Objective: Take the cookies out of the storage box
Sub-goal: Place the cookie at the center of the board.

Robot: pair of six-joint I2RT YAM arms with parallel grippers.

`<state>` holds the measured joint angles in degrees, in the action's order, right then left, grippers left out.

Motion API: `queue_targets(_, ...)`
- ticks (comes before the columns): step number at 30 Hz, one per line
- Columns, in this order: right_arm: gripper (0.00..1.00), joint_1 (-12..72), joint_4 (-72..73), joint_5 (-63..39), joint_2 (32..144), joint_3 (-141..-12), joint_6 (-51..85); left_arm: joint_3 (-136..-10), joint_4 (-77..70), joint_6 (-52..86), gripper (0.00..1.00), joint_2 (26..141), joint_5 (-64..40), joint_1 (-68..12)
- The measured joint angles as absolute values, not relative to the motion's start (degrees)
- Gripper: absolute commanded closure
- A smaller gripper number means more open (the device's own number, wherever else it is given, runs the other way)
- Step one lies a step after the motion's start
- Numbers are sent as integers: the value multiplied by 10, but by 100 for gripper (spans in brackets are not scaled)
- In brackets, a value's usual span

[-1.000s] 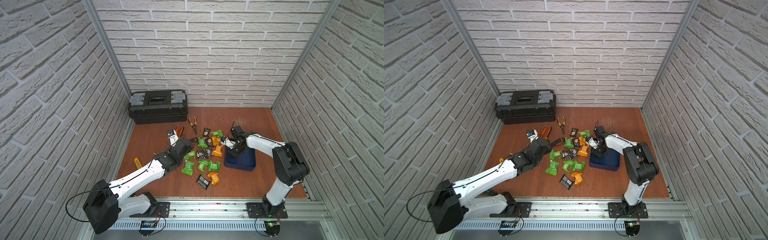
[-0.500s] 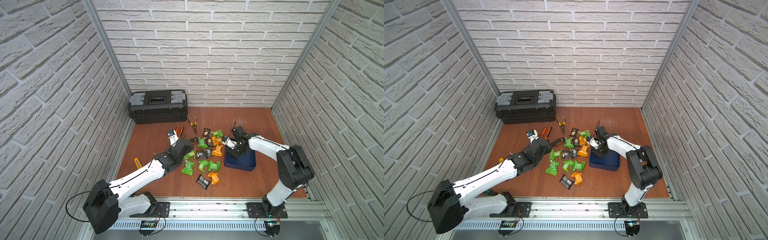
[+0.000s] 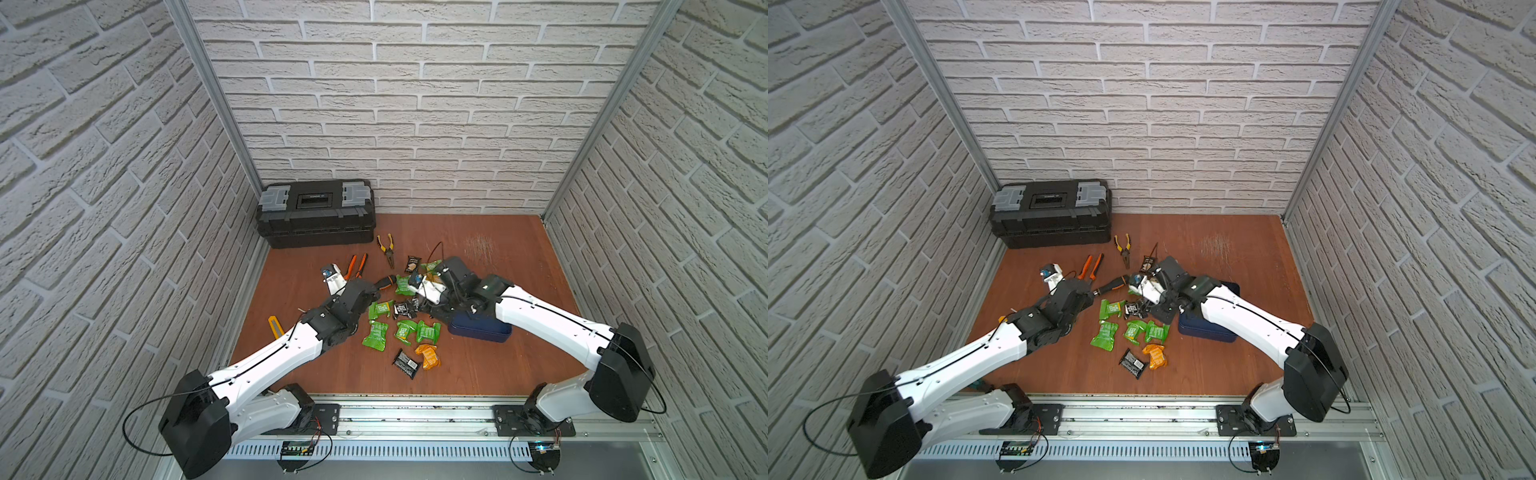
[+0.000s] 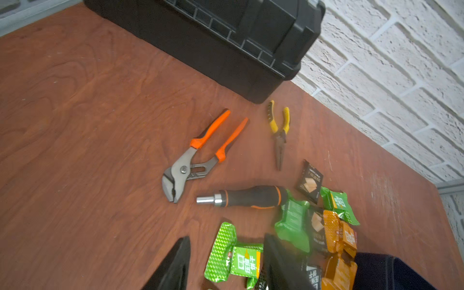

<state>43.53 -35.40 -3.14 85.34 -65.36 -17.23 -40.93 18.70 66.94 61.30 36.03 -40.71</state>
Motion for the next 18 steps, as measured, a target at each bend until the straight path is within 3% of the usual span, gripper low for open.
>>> queue_targets(7,77,542,-336,-33,966,-688,-166,-332,261,724,47,471,385,-367)
queue_targets(18,74,573,-327,-10,1108,-768,-196,-308,365,764,48,365,399,-341)
